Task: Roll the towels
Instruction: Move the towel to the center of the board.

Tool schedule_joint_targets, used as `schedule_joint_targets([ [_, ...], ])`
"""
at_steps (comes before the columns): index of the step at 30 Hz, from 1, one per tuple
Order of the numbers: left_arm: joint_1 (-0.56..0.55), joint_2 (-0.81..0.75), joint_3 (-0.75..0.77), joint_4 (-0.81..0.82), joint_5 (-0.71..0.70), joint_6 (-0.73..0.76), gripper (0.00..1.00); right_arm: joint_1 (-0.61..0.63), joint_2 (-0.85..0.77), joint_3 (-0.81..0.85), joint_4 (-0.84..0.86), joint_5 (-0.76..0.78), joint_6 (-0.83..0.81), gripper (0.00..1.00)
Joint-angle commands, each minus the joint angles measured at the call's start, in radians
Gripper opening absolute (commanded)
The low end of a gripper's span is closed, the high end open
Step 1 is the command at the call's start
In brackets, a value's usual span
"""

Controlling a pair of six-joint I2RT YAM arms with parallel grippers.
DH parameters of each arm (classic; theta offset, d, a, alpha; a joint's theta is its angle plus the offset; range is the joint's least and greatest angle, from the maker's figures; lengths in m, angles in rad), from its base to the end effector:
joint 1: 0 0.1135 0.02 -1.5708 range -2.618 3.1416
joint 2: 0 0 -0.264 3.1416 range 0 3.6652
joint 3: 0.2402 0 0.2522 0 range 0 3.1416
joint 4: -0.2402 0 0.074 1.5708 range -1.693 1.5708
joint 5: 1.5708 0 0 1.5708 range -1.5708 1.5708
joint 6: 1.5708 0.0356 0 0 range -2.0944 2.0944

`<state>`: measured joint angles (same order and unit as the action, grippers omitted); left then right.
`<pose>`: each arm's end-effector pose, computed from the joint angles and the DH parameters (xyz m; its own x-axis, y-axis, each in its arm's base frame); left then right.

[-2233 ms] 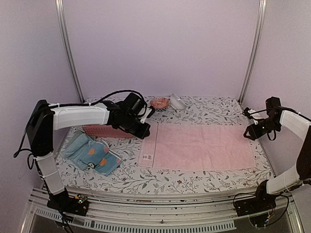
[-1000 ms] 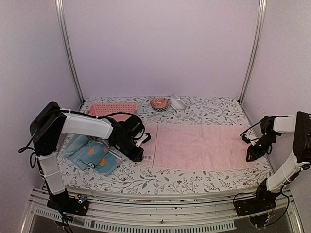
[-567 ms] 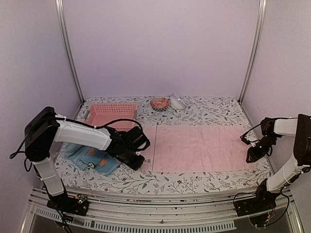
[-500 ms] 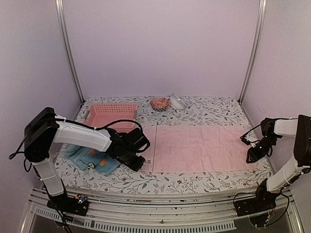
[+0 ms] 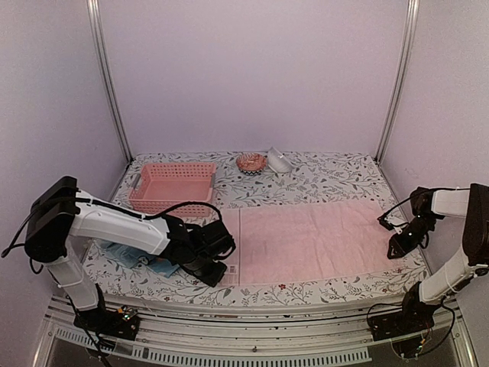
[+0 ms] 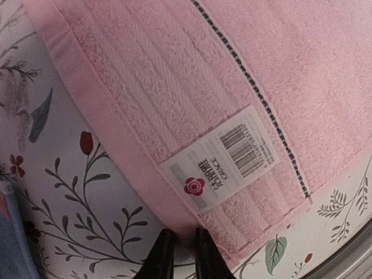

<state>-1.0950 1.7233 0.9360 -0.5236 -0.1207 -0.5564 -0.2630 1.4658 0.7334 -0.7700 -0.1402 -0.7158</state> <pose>0.1429 -0.2679 0.1376 -0.8345 0.4748 -0.2797 0.5035 0.8632 -0.0369 0.2157 -0.0529 0.1479 -0.8898 -0.4333 -0.1431 -0.4449 0.8936 0.0603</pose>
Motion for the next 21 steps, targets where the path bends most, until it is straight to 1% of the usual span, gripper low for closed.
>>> schedule_joint_targets([
  [1,-0.045,0.059,-0.080,-0.253,0.087,-0.042,0.15,-0.005,-0.004,0.000,-0.059,0.018,-0.019,0.31],
  [6,-0.056,0.032,-0.079,-0.283,0.104,-0.044,0.13,-0.007,-0.007,0.010,-0.108,0.056,-0.040,0.32],
  [10,-0.064,0.011,-0.053,-0.302,0.110,-0.037,0.14,-0.006,-0.005,0.050,-0.158,0.025,-0.032,0.33],
  [12,-0.065,-0.004,-0.022,-0.306,0.138,-0.019,0.19,-0.005,-0.015,0.090,-0.190,-0.013,-0.028,0.33],
  [15,-0.058,-0.045,0.060,-0.347,0.110,0.019,0.33,-0.006,-0.019,0.188,-0.245,-0.087,-0.015,0.37],
  [16,-0.047,-0.052,0.095,-0.365,0.096,0.037,0.36,-0.005,-0.013,0.225,-0.262,-0.112,-0.010,0.37],
  [19,0.019,-0.062,0.189,-0.397,0.057,0.091,0.38,-0.005,0.014,0.322,-0.280,-0.173,0.013,0.37],
  [21,0.075,-0.064,0.221,-0.374,0.026,0.121,0.38,-0.004,0.042,0.380,-0.262,-0.199,0.035,0.36],
])
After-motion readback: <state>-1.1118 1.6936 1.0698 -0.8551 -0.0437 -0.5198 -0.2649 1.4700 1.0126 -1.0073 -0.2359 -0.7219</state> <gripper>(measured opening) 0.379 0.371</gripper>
